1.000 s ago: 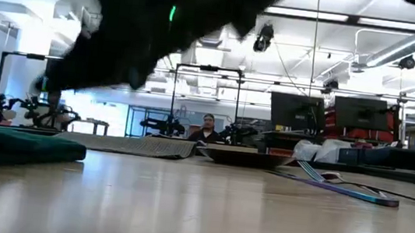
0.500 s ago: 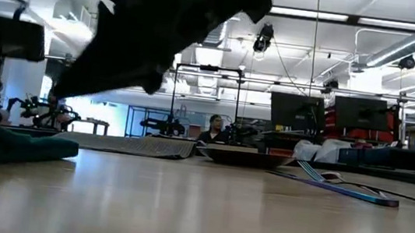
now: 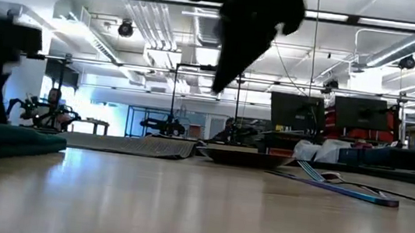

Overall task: Set table place
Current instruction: Fold the green napkin, then put the iridescent blue fork on top of the green napkin

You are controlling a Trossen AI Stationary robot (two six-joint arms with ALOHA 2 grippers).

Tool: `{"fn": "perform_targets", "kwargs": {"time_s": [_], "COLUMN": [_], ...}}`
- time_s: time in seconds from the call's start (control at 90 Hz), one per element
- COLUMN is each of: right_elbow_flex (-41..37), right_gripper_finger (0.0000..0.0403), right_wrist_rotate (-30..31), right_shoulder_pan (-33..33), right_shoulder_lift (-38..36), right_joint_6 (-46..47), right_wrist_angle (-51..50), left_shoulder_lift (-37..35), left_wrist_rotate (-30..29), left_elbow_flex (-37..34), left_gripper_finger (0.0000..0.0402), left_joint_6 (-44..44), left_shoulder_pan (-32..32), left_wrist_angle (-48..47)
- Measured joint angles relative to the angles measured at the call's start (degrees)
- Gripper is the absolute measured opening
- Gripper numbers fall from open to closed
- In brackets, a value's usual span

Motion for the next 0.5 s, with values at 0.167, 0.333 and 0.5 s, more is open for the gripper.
{"fn": "perform_targets", "kwargs": {"time_s": [0.167, 0.333, 0.5], "right_elbow_flex": [-1.9, -10.9, -21.4], "right_gripper_finger": [0.0008, 0.0064, 0.0137], "right_wrist_rotate": [-0.3, -2.6, -5.7], "right_shoulder_pan": [-1.5, -5.0, -6.4], "right_shoulder_lift": [-4.9, -7.5, -7.9], "right_joint_6": [8.7, 18.6, 22.9], "right_wrist_angle": [-7.7, -9.2, -7.5], "left_shoulder_lift": [-3.1, -2.4, 0.0], "left_wrist_rotate": [-6.9, -11.3, -11.7], "left_elbow_flex": [7.9, 12.0, 12.3], "left_gripper_finger": [0.0075, 0.0075, 0.0075], "left_joint_6": [10.1, 18.1, 22.0], "left_shoulder_pan": [-0.5, -0.5, -0.5], "left_wrist_angle": [0.6, 2.9, 5.0]}}
